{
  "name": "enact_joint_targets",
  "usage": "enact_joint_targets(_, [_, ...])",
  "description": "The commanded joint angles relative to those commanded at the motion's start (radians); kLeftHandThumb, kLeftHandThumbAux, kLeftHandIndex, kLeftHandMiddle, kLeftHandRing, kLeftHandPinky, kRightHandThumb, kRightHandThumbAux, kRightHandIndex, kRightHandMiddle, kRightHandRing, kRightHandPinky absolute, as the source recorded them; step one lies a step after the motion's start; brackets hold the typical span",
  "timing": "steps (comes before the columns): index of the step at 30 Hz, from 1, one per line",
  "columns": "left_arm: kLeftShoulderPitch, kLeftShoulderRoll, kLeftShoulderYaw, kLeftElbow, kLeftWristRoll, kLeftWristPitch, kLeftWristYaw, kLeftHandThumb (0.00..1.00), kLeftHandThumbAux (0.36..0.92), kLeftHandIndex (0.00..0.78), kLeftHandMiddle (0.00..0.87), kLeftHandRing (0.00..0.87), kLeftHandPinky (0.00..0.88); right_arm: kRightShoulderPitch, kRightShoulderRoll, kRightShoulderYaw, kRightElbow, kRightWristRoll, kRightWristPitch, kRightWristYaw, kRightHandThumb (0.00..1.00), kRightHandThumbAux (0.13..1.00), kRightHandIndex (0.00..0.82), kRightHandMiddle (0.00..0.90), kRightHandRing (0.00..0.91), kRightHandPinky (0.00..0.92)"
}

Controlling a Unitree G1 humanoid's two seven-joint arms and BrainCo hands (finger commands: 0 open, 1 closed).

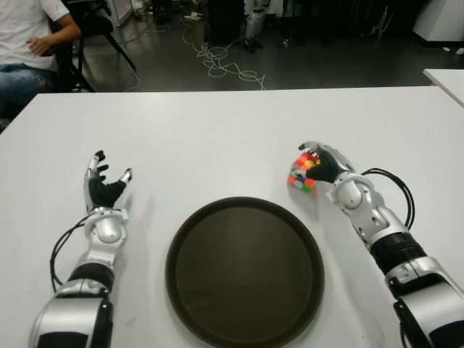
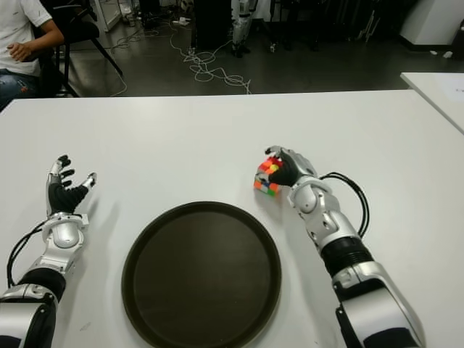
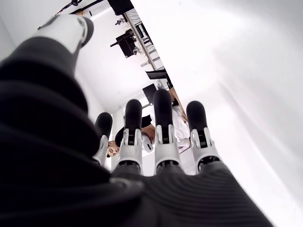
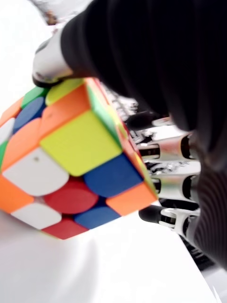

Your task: Pick up the Rubik's Cube and put it in the plate

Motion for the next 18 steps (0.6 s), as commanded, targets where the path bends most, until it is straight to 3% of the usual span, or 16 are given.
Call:
enact_joint_targets(9, [0.002, 0.000, 0.000, 0.000, 0.001, -0.007, 0.003, 0.090, 0.738, 0.117, 0.173, 0.192, 0.234, 0.005, 0.018, -0.041, 0.002, 0.046, -0.006, -0.023, 0.697, 0.722, 0.435, 0.781, 0.772, 0.759])
enact_joint_targets(18, [0.000, 0.001, 0.002, 0.005, -0.002, -0.015, -0.004, 0.116, 0.741, 0.106, 0.157, 0.171, 0.200, 0.003, 0.023, -0.049, 0.003, 0.060, 0.005, -0.022, 0.697, 0.723, 0.434, 0.775, 0.770, 0.757])
